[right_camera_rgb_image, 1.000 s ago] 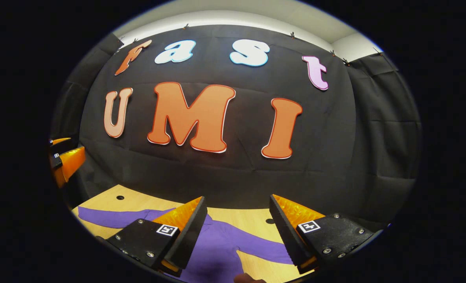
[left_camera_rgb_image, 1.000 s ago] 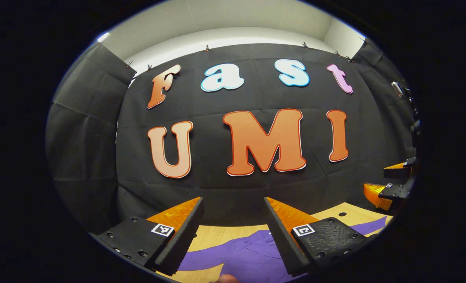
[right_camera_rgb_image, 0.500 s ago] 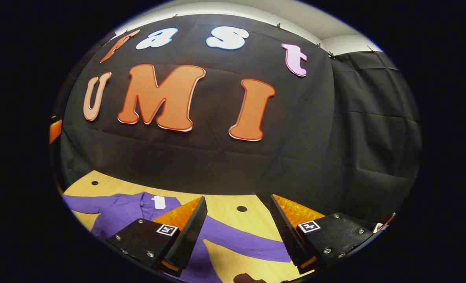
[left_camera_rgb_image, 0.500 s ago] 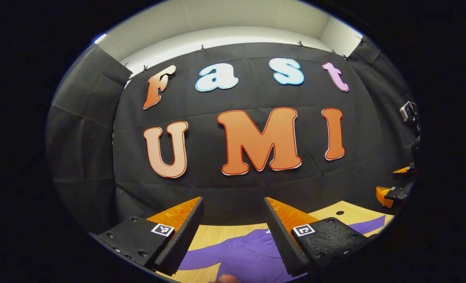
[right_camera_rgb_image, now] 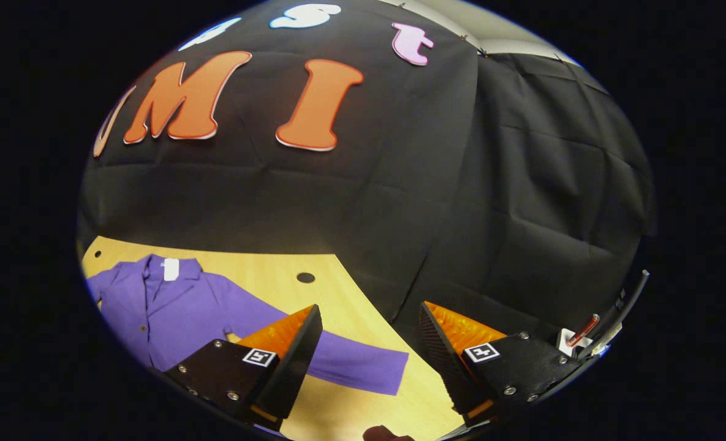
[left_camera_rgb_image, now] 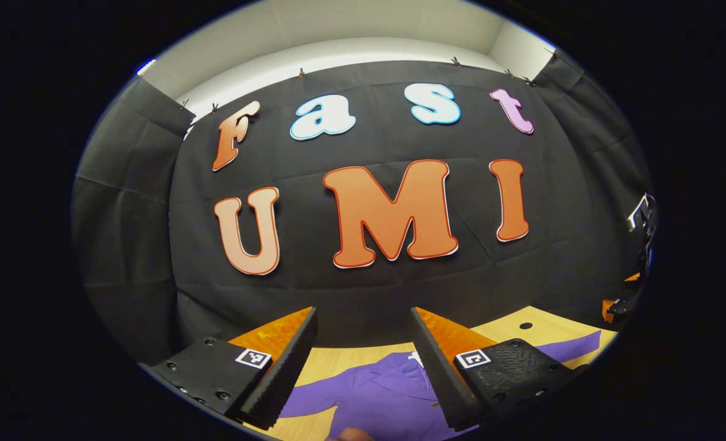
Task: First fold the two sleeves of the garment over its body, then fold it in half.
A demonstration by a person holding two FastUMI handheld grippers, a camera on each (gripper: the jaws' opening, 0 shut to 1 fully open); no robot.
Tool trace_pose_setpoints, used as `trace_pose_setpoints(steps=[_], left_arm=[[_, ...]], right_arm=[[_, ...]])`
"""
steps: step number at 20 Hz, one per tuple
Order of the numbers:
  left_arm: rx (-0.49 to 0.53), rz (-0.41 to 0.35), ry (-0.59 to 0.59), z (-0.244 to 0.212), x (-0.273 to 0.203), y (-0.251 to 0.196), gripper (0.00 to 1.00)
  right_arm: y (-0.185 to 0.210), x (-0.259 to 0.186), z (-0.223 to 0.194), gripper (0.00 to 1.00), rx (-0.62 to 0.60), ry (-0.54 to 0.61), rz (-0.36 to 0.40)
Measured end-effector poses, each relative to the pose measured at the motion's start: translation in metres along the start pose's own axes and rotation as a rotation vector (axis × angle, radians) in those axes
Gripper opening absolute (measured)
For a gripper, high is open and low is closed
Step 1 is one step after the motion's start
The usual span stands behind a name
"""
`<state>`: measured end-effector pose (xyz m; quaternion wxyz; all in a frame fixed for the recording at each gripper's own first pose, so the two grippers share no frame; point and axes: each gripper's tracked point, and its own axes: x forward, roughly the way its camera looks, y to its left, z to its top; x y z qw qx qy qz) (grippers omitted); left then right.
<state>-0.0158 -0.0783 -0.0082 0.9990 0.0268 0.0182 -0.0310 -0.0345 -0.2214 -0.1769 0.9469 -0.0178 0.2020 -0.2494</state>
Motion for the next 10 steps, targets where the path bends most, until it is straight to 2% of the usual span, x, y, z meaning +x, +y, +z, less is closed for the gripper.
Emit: trace_pose_setpoints(steps=[6, 10], left_arm=[[0.021, 0.0, 0.02, -0.003, -0.004, -0.025, 0.94], [0.026, 0.01, 0.044, -0.01, -0.006, -0.041, 0.94]], right_arm=[[-0.029, 0.044, -0.059, 0.96, 0.017, 0.181, 0.005], [-0.038, 0.063, -0.103, 0.96, 0.097, 0.373, 0.042]])
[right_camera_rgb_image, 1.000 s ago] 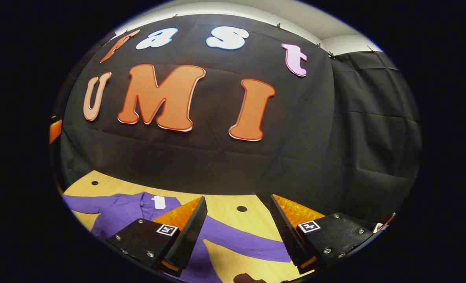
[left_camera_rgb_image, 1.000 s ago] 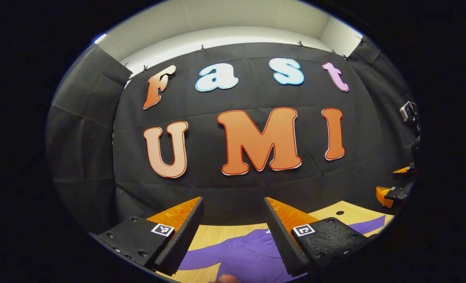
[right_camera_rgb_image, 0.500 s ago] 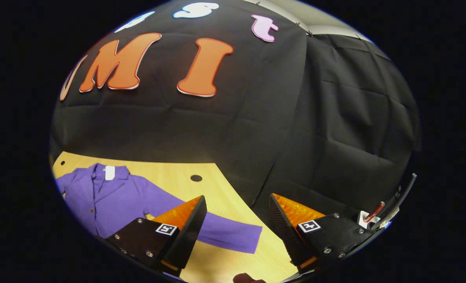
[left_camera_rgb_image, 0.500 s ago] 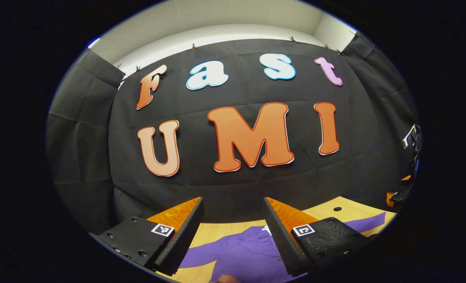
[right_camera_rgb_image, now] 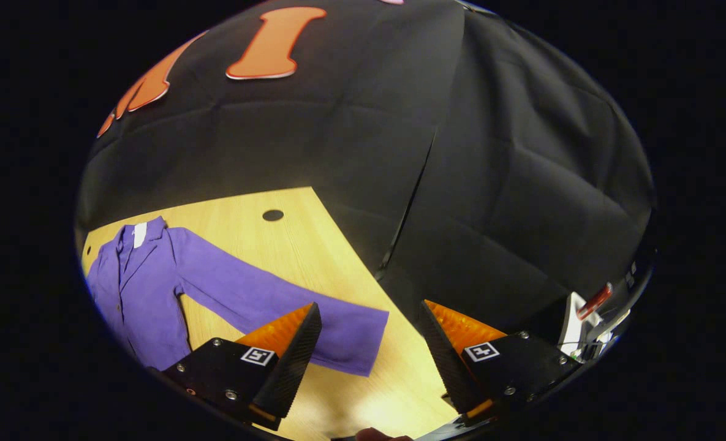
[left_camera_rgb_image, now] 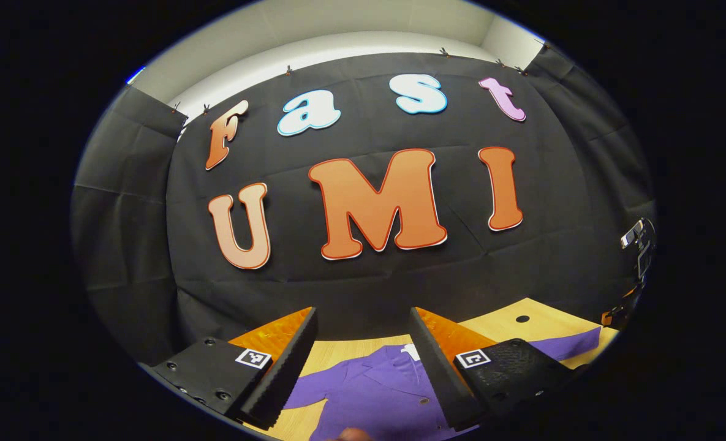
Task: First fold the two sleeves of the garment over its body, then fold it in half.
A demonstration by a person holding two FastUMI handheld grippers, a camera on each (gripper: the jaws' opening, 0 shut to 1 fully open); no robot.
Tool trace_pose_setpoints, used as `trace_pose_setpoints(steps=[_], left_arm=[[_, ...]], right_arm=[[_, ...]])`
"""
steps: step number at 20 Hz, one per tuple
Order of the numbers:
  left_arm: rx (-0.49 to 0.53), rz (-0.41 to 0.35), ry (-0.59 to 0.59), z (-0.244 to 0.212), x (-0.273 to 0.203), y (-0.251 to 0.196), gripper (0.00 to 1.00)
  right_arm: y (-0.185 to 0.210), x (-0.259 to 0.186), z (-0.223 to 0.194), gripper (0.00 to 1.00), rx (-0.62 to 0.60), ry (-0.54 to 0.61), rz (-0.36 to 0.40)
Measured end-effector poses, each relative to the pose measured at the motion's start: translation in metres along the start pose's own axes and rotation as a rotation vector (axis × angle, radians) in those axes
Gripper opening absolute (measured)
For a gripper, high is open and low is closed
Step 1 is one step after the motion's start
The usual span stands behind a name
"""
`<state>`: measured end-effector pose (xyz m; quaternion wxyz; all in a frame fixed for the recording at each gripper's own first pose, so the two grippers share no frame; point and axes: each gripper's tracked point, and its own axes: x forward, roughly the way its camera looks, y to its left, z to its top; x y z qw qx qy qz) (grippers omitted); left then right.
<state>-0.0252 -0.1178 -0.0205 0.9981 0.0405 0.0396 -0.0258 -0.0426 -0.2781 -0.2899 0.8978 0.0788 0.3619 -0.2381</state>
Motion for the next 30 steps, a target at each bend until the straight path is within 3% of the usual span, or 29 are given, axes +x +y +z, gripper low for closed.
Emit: trace_pose_setpoints(steps=[4, 10, 11, 16, 23, 24, 26, 27, 30], left_arm=[[0.007, 0.013, 0.031, -0.01, -0.005, -0.013, 0.94], [0.012, 0.03, 0.078, -0.024, -0.011, -0.03, 0.94], [0.011, 0.031, 0.084, -0.026, -0.012, -0.032, 0.94], [0.009, 0.038, 0.108, -0.033, -0.017, -0.038, 0.94], [0.002, 0.075, 0.148, -0.046, -0.022, -0.031, 0.94], [0.001, 0.078, 0.153, -0.048, -0.022, -0.029, 0.94], [0.001, 0.082, 0.162, -0.05, -0.022, -0.028, 0.94], [0.0, 0.083, 0.161, -0.05, -0.024, -0.028, 0.94], [0.01, 0.086, 0.156, -0.048, -0.023, -0.025, 0.94]], right_arm=[[-0.012, 0.03, -0.025, 0.96, 0.119, 0.174, 0.066], [-0.013, 0.052, -0.052, 0.96, 0.151, 0.418, 0.142], [-0.012, 0.055, -0.054, 1.0, 0.148, 0.453, 0.153], [-0.002, 0.063, -0.062, 0.95, 0.158, 0.633, 0.195], [0.007, 0.078, -0.075, 0.93, 0.162, 0.735, 0.173], [0.007, 0.079, -0.076, 1.0, 0.166, 0.74, 0.176], [0.009, 0.082, -0.078, 1.0, 0.173, 0.751, 0.168], [0.01, 0.084, -0.08, 0.88, 0.176, 0.76, 0.16], [0.01, 0.092, -0.086, 0.83, 0.182, 0.759, 0.122]])
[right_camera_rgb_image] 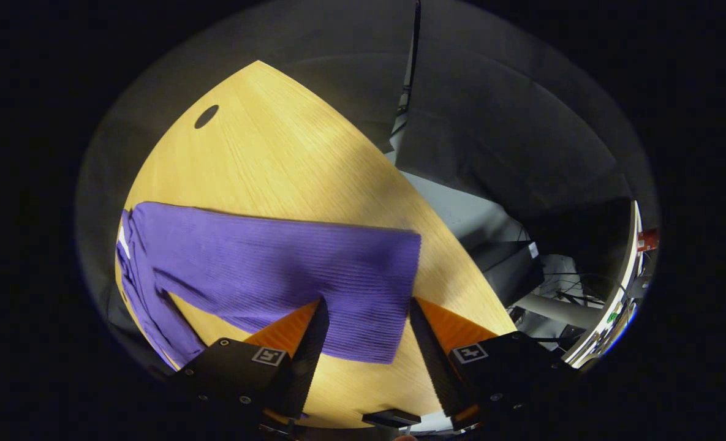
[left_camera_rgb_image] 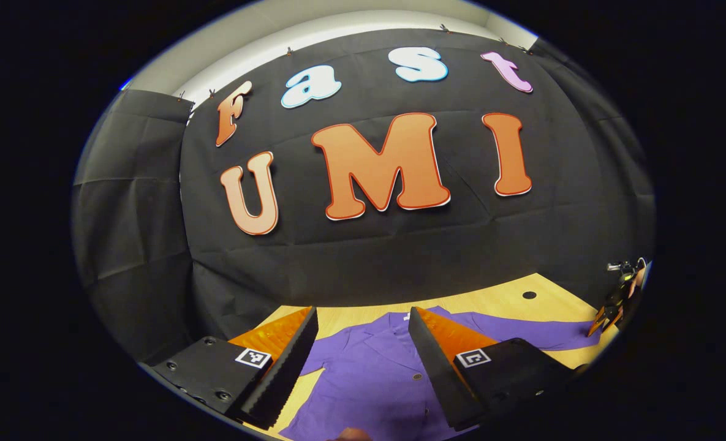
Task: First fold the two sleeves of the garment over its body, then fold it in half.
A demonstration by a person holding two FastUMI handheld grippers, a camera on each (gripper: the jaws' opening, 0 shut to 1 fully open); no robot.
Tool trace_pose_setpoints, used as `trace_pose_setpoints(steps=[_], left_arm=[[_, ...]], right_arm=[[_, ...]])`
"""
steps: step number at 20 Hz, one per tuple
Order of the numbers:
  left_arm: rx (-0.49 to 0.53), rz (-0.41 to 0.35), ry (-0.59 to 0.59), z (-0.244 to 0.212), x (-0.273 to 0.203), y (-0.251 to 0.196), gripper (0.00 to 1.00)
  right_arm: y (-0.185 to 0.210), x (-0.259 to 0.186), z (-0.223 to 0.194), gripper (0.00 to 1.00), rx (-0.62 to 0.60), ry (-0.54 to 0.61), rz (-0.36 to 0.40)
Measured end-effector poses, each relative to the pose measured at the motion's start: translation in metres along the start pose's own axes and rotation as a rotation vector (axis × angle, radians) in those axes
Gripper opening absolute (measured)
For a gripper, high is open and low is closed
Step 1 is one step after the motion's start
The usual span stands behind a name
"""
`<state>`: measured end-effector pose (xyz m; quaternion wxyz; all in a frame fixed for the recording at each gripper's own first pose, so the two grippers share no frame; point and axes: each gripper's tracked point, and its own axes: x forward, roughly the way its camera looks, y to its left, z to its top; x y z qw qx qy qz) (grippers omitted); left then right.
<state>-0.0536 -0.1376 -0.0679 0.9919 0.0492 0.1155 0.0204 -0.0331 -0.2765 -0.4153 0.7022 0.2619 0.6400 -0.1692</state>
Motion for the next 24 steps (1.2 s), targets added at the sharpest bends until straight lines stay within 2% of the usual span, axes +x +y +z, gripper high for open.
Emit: trace_pose_setpoints(steps=[3, 5, 7, 8, 9, 11, 14, 17, 20, 24], left_arm=[[-0.006, 0.002, 0.007, -0.005, -0.002, 0.005, 0.94], [-0.016, 0.002, 0.021, -0.011, -0.002, 0.007, 0.94], [-0.019, -0.001, 0.017, -0.01, -0.002, 0.011, 0.94], [-0.017, -0.003, 0.015, -0.01, -0.003, 0.014, 0.94], [-0.018, -0.006, 0.011, -0.011, -0.003, 0.018, 0.94], [-0.023, -0.016, 0.013, -0.014, -0.002, 0.026, 0.94], [-0.025, -0.029, 0.008, -0.012, 0.001, 0.042, 0.93], [-0.042, -0.055, 0.008, -0.014, 0.008, 0.055, 0.94], [-0.051, -0.084, 0.0, -0.012, 0.019, 0.065, 0.93], [-0.073, -0.123, -0.032, -0.003, 0.03, 0.081, 0.93]], right_arm=[[-0.01, -0.002, 0.0, 0.76, 0.037, 0.015, -0.045], [-0.013, 0.0, 0.0, 0.49, 0.082, 0.019, -0.062], [-0.012, -0.001, -0.001, 0.29, 0.1, 0.009, -0.064], [-0.011, -0.001, 0.001, 0.24, 0.104, -0.005, -0.06], [-0.009, -0.001, 0.003, 0.13, 0.106, -0.013, -0.055], [-0.004, -0.001, -0.005, 0.06, 0.117, 0.004, -0.023], [0.012, -0.017, -0.013, 0.04, 0.22, -0.001, 0.046], [0.017, -0.043, -0.019, 0.04, 0.169, -0.061, 0.04], [0.039, -0.073, -0.026, 0.04, 0.148, -0.106, 0.061], [0.065, -0.11, -0.034, 0.03, 0.109, -0.173, 0.053]])
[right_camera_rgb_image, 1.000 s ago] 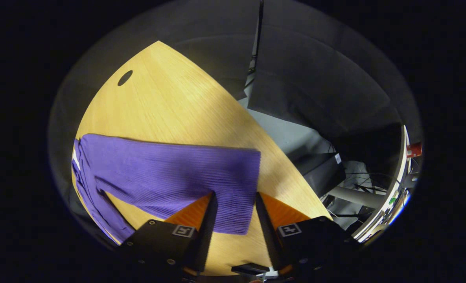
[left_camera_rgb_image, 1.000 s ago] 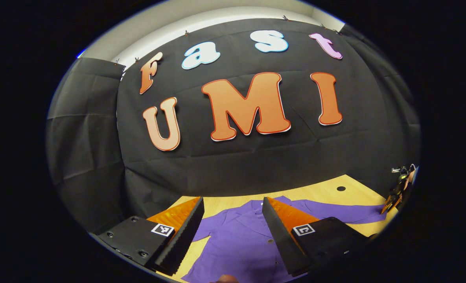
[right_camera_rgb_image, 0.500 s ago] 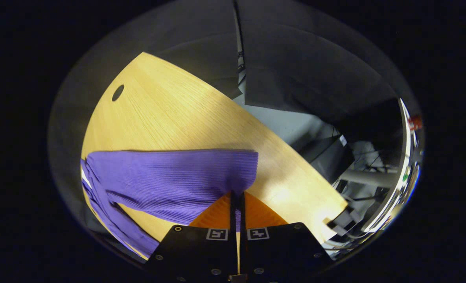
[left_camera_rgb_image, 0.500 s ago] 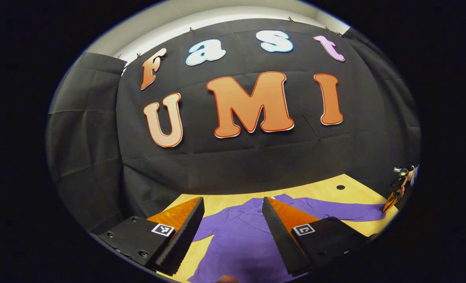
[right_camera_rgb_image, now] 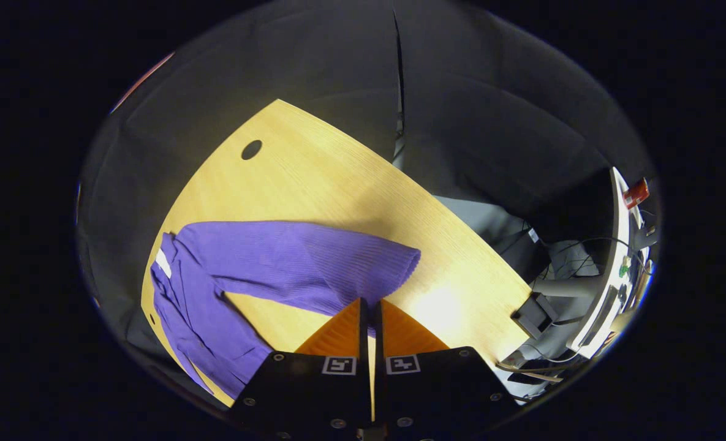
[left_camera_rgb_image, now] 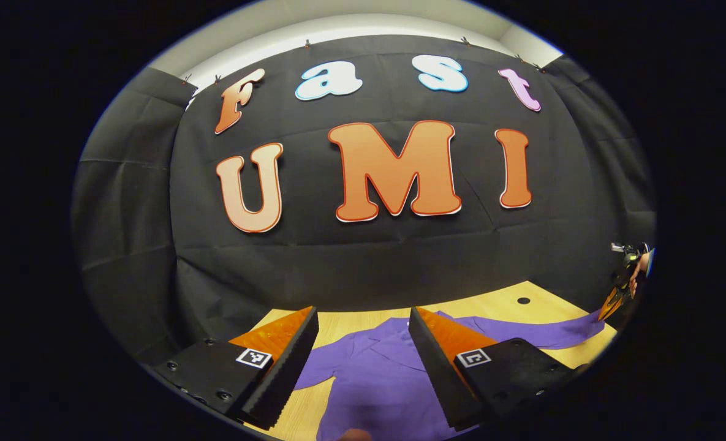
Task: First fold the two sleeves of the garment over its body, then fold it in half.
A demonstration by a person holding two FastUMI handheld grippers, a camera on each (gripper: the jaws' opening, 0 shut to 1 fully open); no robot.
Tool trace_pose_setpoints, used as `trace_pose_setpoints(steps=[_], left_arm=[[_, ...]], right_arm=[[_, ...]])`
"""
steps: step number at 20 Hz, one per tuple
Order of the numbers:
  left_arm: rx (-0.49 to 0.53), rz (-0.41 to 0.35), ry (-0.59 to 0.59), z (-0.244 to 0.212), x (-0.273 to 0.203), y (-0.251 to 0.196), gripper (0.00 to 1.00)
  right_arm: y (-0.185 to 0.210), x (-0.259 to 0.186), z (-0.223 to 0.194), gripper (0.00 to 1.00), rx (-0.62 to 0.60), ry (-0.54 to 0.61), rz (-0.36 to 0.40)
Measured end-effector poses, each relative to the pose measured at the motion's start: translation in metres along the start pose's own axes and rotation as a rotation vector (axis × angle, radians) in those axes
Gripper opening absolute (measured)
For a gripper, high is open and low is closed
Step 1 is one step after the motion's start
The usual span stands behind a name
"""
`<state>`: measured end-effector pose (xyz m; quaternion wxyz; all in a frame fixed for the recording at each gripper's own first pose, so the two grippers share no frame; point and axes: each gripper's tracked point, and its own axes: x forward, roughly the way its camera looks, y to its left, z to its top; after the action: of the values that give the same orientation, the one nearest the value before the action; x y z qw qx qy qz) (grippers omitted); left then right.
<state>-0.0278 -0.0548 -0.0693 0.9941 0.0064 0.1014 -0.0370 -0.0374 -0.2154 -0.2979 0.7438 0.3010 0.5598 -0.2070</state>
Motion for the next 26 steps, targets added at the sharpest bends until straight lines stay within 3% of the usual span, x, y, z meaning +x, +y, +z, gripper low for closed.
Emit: trace_pose_setpoints(steps=[6, 11, 26], left_arm=[[-0.032, -0.022, -0.019, 0.0, 0.013, 0.035, 0.93], [-0.044, -0.009, -0.001, -0.012, 0.019, 0.072, 0.93], [-0.012, 0.096, 0.098, -0.051, 0.02, 0.174, 0.94]], right_arm=[[0.057, -0.057, 0.004, 0.04, -0.04, -0.074, 0.033], [0.127, -0.09, -0.003, 0.03, -0.145, -0.121, 0.083], [0.316, -0.149, -0.056, 0.03, -0.449, -0.197, 0.246]])
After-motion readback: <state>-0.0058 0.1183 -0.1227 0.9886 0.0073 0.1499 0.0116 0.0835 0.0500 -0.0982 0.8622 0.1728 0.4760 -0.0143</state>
